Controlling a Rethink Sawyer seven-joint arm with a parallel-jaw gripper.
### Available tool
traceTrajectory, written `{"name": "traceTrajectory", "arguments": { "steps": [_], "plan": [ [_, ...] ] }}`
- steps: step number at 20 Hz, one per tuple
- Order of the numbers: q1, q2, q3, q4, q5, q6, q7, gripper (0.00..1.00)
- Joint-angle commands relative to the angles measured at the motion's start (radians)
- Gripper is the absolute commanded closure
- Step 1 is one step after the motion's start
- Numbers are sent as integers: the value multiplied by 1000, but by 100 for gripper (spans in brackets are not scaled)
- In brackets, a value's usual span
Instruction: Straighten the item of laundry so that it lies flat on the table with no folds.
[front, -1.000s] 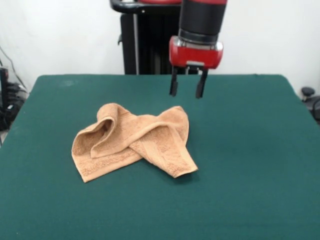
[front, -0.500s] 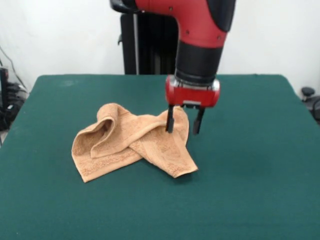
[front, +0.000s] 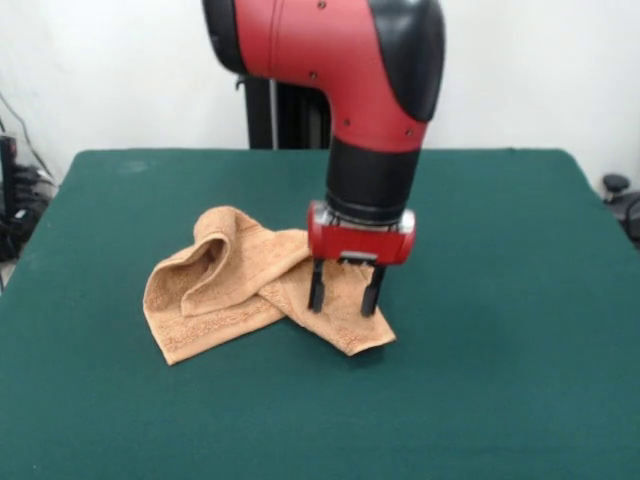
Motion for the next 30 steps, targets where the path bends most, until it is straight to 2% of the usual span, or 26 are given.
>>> {"name": "traceTrajectory", "arguments": {
  "steps": [1,17,25,30],
  "plan": [
    [3,79,111,-84,30,41,136,0],
    [56,42,95,-35,48,40,192,0],
    [57,-31,91,22,46,95,184,0],
    [68,-25,86,20,54,92,198,0]
  ]
}}
